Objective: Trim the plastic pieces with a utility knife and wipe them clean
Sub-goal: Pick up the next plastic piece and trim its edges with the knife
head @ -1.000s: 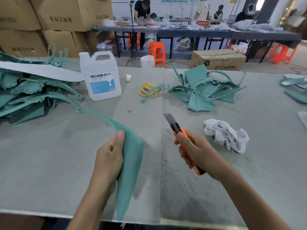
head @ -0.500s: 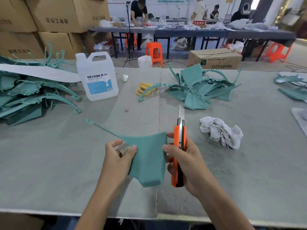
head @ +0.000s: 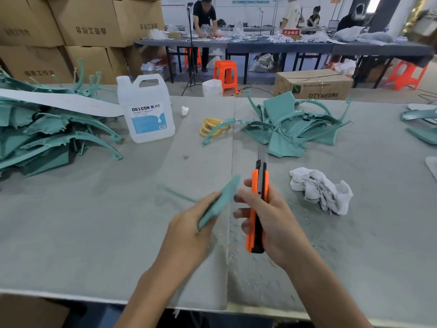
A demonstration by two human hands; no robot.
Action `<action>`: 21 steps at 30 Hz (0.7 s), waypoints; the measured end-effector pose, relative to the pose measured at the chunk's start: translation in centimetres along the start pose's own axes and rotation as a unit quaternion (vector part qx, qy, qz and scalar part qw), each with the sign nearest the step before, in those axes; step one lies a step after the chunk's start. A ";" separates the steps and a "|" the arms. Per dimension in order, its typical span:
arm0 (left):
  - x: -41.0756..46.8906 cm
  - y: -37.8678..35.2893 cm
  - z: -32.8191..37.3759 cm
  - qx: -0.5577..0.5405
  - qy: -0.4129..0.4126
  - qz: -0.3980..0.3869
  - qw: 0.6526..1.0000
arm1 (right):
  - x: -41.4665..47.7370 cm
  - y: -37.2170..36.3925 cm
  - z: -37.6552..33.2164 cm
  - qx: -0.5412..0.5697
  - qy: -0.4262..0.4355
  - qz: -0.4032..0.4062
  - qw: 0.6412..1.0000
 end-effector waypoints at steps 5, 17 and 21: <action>2.0 1.3 1.1 -0.071 0.019 0.044 0.996 | -2.9 -0.1 -1.8 -0.158 0.114 -0.030 0.980; 2.6 0.3 2.3 -0.125 0.067 -0.039 0.989 | -3.8 -2.2 -1.8 -0.348 0.160 -0.096 0.919; 2.4 0.5 2.6 -0.128 0.066 -0.038 0.989 | -3.7 -2.5 -2.1 -0.345 0.171 -0.094 0.918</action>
Point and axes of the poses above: each hand's wrist, its own x-axis towards the middle knuckle, its own y-axis out of the back of the hand, z = x × y, the point moved 8 cm from there along x, towards the middle knuckle, and after that the axes turned 11 degrees about y, right-handed, at the moved point
